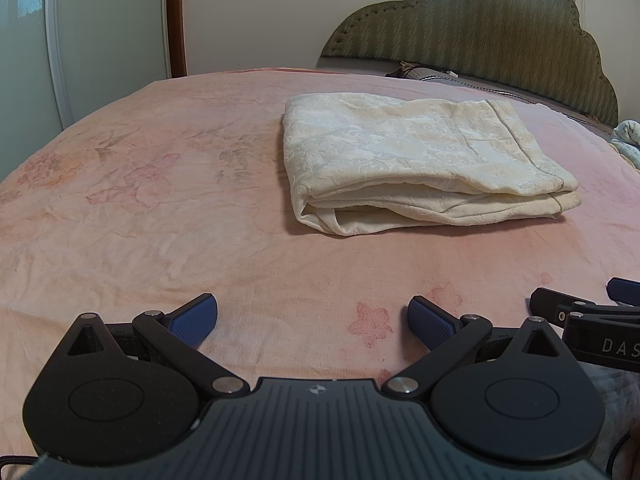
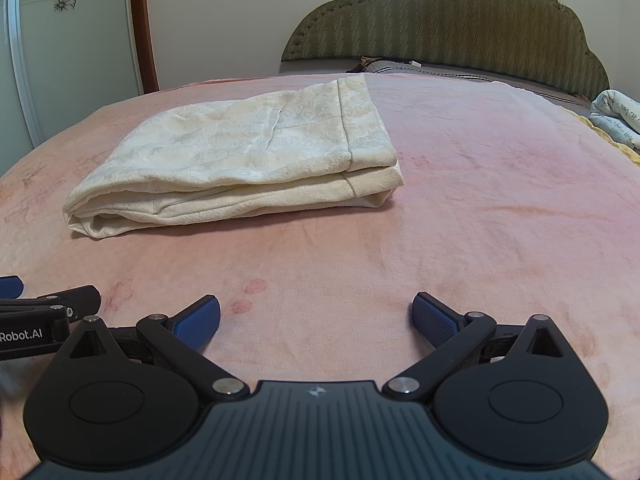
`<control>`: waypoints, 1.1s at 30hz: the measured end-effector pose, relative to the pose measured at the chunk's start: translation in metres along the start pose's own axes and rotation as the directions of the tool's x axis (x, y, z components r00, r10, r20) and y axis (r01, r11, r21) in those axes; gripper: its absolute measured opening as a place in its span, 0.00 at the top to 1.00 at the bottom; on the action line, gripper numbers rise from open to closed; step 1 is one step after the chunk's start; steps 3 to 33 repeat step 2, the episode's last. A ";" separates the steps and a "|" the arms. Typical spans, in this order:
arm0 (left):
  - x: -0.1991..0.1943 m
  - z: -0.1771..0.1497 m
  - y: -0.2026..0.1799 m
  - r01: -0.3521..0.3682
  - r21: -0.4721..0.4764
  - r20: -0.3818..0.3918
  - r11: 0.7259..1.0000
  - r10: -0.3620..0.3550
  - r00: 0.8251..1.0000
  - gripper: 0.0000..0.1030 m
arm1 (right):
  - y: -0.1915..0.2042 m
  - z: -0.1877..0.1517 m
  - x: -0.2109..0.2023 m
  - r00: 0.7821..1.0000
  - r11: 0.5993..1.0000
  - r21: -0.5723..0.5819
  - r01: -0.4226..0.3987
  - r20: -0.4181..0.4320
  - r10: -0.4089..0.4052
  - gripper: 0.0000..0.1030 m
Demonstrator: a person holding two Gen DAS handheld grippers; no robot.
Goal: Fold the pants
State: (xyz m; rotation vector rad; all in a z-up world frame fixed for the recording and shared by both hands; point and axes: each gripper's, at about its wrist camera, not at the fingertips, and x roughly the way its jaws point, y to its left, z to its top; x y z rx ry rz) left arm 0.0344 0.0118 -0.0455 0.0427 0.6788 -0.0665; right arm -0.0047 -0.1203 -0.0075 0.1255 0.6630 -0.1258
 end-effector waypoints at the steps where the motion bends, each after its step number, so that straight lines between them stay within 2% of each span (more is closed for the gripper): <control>1: 0.000 0.000 0.000 0.000 0.000 0.000 1.000 0.000 1.000 0.00 | 0.000 0.000 0.000 1.000 1.000 0.000 0.000 0.000 0.000 0.00; 33: 0.000 0.000 0.000 0.000 0.001 0.000 1.000 0.000 1.000 0.00 | 0.000 0.000 0.000 1.000 1.000 -0.001 0.000 0.000 0.000 0.00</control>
